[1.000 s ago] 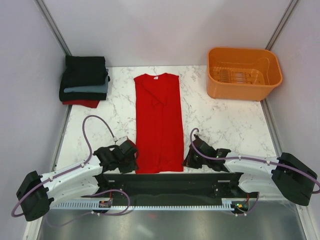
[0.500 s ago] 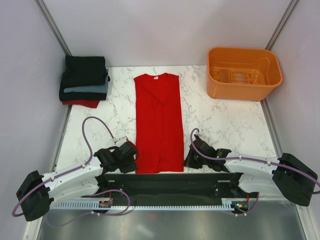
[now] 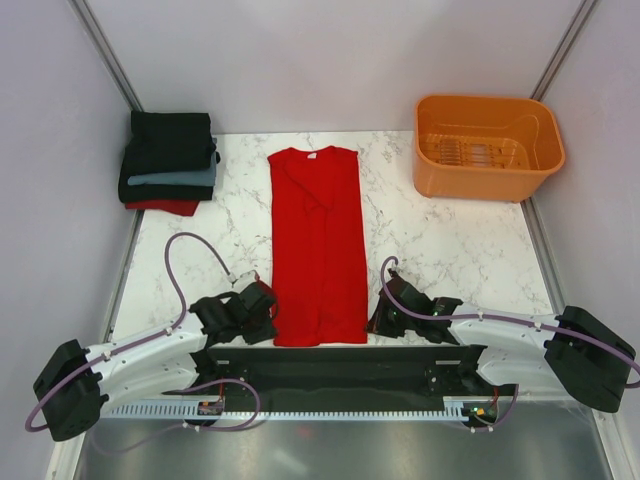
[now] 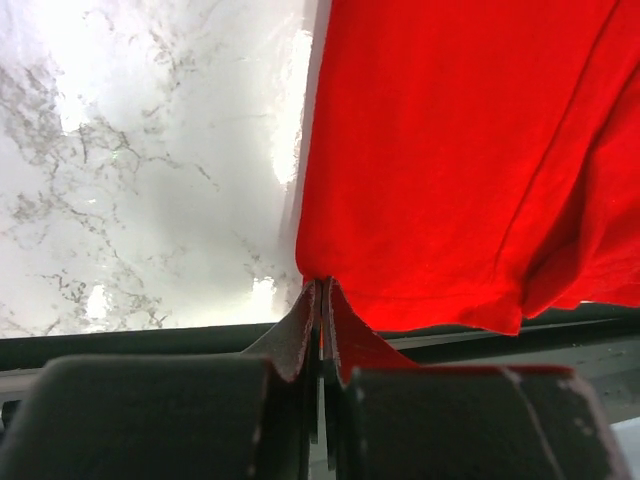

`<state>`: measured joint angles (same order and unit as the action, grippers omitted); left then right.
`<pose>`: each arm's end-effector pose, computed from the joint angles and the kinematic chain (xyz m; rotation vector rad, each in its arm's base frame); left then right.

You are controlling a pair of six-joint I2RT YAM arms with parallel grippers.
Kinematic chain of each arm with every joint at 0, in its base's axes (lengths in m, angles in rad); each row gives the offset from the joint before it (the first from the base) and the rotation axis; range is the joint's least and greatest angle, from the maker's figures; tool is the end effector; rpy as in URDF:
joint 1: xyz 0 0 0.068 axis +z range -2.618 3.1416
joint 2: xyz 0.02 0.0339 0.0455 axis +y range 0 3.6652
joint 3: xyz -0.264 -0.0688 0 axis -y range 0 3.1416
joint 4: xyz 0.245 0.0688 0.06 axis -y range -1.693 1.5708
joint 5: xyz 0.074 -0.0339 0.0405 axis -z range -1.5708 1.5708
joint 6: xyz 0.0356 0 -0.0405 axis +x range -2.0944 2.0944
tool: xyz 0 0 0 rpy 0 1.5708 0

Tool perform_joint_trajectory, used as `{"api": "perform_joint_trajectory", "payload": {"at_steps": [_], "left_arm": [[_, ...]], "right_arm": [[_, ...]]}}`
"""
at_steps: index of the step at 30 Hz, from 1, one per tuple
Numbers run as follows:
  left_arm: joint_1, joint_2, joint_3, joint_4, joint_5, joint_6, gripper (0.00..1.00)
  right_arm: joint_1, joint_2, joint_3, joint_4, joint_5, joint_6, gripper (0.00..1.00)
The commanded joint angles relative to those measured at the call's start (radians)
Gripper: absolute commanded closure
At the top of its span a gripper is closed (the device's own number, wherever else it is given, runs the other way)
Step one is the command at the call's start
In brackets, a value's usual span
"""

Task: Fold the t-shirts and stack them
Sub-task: Fold the tshirt

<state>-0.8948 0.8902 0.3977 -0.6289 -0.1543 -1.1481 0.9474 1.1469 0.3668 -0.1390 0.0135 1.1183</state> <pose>0.0953 -0.1101 0.1574 -0.3950 2.7183 -0.4245 0.1138 0.1574 0.1373 0.2359 2.6821 0.7720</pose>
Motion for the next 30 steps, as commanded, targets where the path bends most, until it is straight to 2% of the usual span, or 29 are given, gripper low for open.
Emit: {"api": "perform_joint_trajectory", "payload": {"at_steps": [1,8,17,20,24,30], "left_arm": [[-0.007,-0.013,-0.002,0.035,-0.004,0.002,0.98],[-0.007,-0.088,0.102,-0.06,-0.025,0.042,0.98],[0.043,0.062,0.357,-0.141,-0.149,0.203,0.98],[0.111,0.102,0.443,-0.137,-0.143,0.27,0.98],[0.255,0.179,0.526,-0.086,-0.062,0.358,0.98],[0.399,0.341,0.65,-0.028,0.015,0.467,0.98]], "right_arm": [[0.005,-0.007,0.007,-0.033,0.006,-0.017,1.0],[0.005,-0.093,0.119,-0.215,0.065,-0.046,1.0],[-0.015,0.016,0.454,-0.444,0.239,-0.187,1.0],[-0.067,0.057,0.546,-0.468,0.244,-0.245,1.0],[-0.179,0.137,0.679,-0.481,0.218,-0.334,1.0],[-0.289,0.259,0.822,-0.481,0.161,-0.445,1.0]]}}
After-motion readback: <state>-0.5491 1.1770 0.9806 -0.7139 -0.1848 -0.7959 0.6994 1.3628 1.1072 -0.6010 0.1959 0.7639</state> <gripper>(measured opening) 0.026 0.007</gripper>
